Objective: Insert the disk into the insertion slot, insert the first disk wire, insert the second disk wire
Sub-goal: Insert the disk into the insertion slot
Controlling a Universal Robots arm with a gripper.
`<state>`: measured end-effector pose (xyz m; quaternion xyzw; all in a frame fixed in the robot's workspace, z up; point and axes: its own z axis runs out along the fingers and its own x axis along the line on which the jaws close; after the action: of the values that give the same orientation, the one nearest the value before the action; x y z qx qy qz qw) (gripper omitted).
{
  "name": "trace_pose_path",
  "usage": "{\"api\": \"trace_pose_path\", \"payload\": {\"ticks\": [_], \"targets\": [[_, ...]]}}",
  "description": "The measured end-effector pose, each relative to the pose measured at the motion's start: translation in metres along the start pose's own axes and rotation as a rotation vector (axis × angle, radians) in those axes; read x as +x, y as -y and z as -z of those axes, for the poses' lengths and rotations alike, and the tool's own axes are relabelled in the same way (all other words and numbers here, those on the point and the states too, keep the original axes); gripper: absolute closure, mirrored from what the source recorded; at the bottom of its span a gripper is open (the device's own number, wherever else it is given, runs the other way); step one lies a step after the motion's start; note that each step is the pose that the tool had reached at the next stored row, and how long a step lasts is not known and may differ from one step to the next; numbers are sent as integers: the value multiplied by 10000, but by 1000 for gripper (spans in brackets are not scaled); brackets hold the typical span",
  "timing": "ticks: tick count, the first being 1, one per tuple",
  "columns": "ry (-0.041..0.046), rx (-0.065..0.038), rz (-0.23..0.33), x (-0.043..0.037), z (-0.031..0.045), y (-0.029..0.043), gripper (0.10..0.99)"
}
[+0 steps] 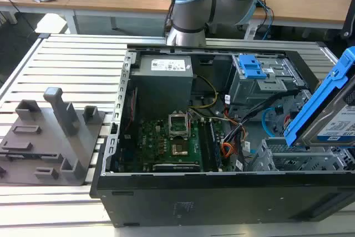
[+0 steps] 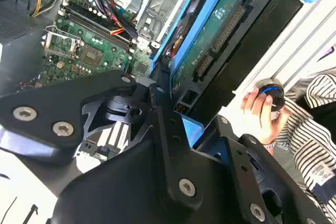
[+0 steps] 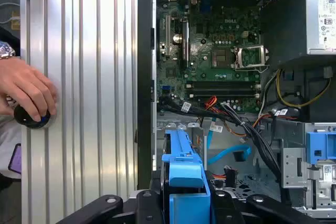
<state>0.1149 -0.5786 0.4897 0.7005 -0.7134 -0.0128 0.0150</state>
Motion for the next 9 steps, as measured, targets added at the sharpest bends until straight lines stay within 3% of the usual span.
{"api": "trace_pose_path", "payload": {"ticks": [9], "targets": [[2, 0, 0, 0, -101, 3, 722]]}}
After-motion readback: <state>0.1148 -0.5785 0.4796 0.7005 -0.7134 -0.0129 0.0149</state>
